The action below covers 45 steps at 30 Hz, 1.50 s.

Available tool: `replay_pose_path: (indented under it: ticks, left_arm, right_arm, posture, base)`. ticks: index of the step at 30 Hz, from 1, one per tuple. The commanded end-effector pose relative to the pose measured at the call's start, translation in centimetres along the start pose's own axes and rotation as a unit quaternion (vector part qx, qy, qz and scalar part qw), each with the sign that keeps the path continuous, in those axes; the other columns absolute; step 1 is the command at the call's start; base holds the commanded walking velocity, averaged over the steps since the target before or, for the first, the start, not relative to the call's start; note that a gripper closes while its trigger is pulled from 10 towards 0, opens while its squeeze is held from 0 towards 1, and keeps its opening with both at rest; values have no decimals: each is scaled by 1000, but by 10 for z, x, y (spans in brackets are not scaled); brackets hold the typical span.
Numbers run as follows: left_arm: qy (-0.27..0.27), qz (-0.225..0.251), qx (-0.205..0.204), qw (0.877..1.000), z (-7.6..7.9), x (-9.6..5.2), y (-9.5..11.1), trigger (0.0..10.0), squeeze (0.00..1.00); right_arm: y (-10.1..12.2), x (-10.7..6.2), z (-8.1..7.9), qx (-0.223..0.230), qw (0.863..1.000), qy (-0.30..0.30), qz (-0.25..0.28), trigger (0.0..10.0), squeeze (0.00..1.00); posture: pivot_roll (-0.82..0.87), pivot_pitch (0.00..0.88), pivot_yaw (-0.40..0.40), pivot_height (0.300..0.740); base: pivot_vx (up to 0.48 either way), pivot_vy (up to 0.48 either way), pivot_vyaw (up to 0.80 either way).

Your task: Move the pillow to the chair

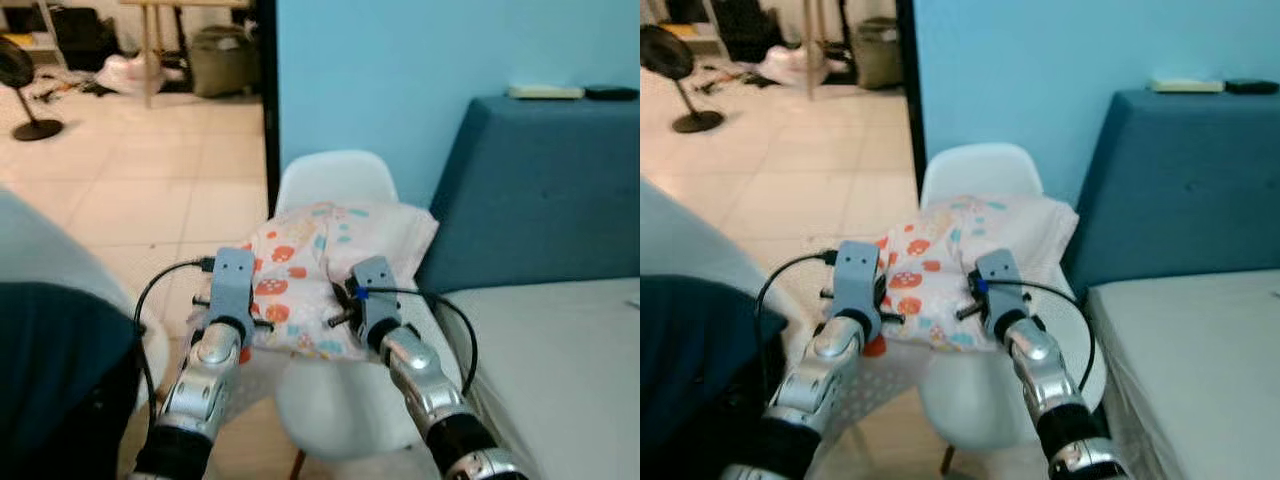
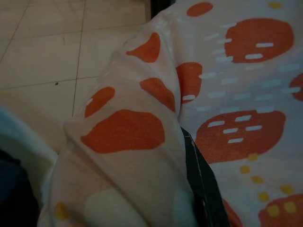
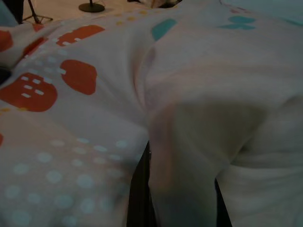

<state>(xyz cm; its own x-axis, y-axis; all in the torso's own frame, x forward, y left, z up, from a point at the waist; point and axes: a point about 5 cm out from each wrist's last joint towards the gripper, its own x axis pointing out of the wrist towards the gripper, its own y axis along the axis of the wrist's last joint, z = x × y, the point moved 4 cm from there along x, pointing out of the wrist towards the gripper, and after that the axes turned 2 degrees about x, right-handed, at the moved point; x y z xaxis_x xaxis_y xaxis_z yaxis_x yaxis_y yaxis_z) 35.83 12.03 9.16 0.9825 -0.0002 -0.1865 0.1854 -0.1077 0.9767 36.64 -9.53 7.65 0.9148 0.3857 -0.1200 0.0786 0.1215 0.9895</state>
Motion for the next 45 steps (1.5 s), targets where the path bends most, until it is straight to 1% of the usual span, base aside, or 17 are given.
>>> replay_pose_path:
  ticks: [1, 7, 10, 22, 23, 24, 25, 26, 27, 31, 35, 37, 41, 43, 45]
  left_arm:
    - [41, -25, 37, 998, -26, 1, -12, 10000, 0]
    - [17, -42, 39, 998, -18, 1, -19, 10000, 0]
    - [6, -49, 35, 998, -13, 0, -20, 10000, 0]
    - [10, -58, 36, 998, -16, 1, -22, 10000, 0]
    - [12, -61, 29, 998, -16, 0, -23, 10000, 0]
    - [11, -63, 18, 998, -17, 1, -23, 10000, 0]
    - [11, -63, 18, 998, -17, 1, -23, 10000, 0]
    - [12, -64, 3, 998, -17, 1, -23, 10000, 0]
    - [11, -65, -2, 998, -18, 0, -23, 10000, 0]
    - [14, -65, -9, 998, -20, 0, -24, 10000, 0]
    - [24, -62, -7, 998, -23, -1, -23, 10000, 0]
    - [34, -59, 2, 998, -26, -1, -23, 10000, 0]
    - [33, -67, 12, 997, -27, -1, -26, 10000, 0]
    - [35, -64, 22, 997, -28, -1, -26, 10000, 0]
    - [35, -64, 23, 997, -28, -1, -26, 10000, 0]
  right_arm:
    - [-10, -6, 16, 13, 999, -37, -18, 10000, 0]
    - [-11, -6, 16, 13, 999, -36, -21, 10000, 0]
    - [-12, -7, 17, 15, 999, -39, -22, 10000, 0]
    - [-14, -8, 17, 18, 999, -39, -24, 10000, 0]
    - [-14, -8, 16, 18, 999, -39, -24, 10000, 0]
    - [-13, -8, 16, 19, 999, -38, -24, 10000, 0]
    - [-13, -8, 16, 19, 999, -38, -24, 10000, 0]
    - [-13, -8, 16, 19, 999, -38, -23, 10000, 0]
    - [-13, -8, 16, 19, 999, -37, -23, 10000, 0]
    - [-13, -8, 16, 18, 999, -35, -24, 10000, 0]
    - [-13, -8, 16, 17, 999, -33, -24, 10000, 0]
    - [-12, -8, 16, 16, 999, -32, -24, 10000, 0]
    - [-12, -7, 15, 16, 999, -30, -24, 10000, 0]
    - [-12, -7, 14, 17, 999, -29, -24, 10000, 0]
    - [-12, -7, 14, 16, 999, -28, -24, 10000, 0]
  posture:
    - [-27, 59, -60, 740]
    - [-33, 60, -58, 740]
    - [-35, 63, -56, 740]
    - [-34, 61, -56, 740]
    - [-34, 61, -55, 740]
    - [-34, 61, -55, 740]
    - [-34, 61, -55, 740]
    - [-37, 57, -58, 740]
    - [-37, 56, -59, 740]
    - [-36, 52, -64, 740]
    - [-36, 50, -67, 740]
    - [-35, 49, -69, 740]
    - [-34, 45, -70, 740]
    - [-33, 42, -70, 740]
    - [-34, 41, -69, 740]
  base:
    - [0, 0, 0]
    - [0, 0, 0]
    - [0, -480, 0]
    - [0, -480, 0]
    - [0, -480, 0]
    - [0, 0, 0]
    - [0, 0, 0]
    - [0, 0, 0]
    - [0, 480, 0]
    - [0, 480, 0]
    - [0, 480, 0]
    - [0, 0, 0]
    - [0, 0, 0]
    - [0, 0, 0]
    - [0, 0, 0]
